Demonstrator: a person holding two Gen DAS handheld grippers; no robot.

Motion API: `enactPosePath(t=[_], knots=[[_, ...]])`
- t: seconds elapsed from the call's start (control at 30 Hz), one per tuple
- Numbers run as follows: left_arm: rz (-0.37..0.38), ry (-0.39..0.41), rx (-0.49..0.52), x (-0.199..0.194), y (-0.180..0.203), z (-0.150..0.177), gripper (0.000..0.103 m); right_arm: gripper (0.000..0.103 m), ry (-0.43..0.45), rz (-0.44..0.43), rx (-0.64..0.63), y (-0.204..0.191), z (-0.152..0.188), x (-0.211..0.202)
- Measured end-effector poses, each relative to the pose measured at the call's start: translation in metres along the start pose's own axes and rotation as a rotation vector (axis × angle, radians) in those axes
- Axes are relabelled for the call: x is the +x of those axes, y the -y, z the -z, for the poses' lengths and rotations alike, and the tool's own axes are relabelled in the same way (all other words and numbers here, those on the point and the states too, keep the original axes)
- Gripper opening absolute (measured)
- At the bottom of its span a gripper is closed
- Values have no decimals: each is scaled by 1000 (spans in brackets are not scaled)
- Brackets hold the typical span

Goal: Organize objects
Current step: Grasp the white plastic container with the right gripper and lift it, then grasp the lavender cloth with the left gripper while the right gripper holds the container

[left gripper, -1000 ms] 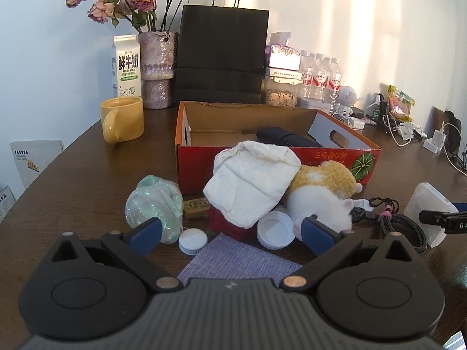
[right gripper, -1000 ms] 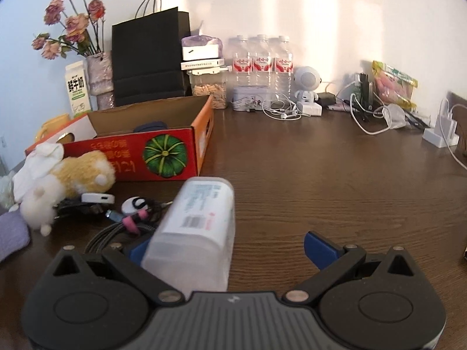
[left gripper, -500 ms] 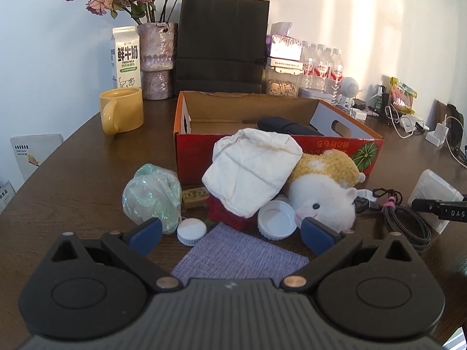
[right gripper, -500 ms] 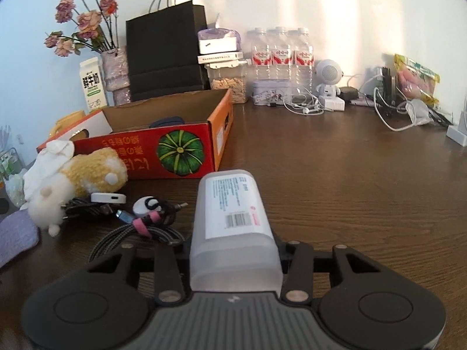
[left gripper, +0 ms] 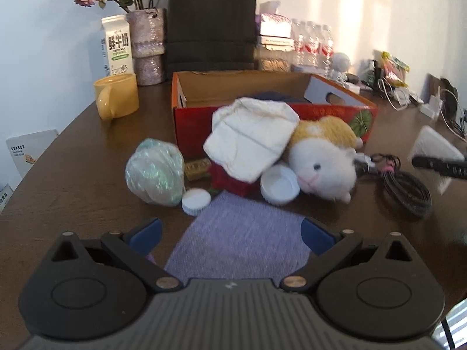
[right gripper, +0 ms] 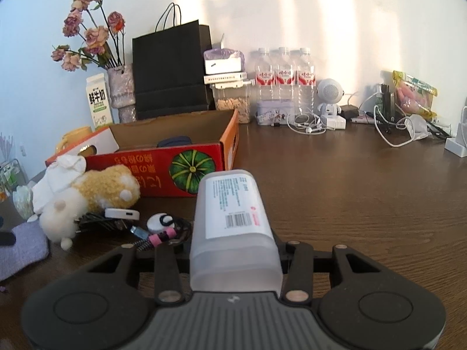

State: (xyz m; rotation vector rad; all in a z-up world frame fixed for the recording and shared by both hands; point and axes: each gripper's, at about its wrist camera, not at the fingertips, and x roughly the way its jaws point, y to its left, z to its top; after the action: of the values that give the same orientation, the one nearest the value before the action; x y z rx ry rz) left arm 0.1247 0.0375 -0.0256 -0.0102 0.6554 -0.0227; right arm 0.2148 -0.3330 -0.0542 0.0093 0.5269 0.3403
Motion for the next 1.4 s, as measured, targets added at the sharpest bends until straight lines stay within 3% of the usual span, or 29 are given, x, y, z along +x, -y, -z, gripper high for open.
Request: enactPosePath(t=[0.53, 1.07, 1.17, 1.23, 1.3, 1.4], knots=[[48, -46, 37, -4, -2, 21, 103, 42, 49, -83, -56, -53, 0, -3], [38, -18, 64, 0, 1, 32, 100, 42, 41, -54, -129, -73, 0, -2], [45, -3, 64, -5, 1, 32, 78, 42, 38, -54, -126, -72, 0, -2], [45, 6, 60, -9, 1, 31, 47, 42, 38, -55, -128, -72, 0, -2], [54, 7, 43, -12, -2, 29, 32, 42, 38, -58, -132, -72, 0, -2], [49, 50, 33, -24, -6, 24, 22, 42, 40, -60, -135, -72, 0, -2]])
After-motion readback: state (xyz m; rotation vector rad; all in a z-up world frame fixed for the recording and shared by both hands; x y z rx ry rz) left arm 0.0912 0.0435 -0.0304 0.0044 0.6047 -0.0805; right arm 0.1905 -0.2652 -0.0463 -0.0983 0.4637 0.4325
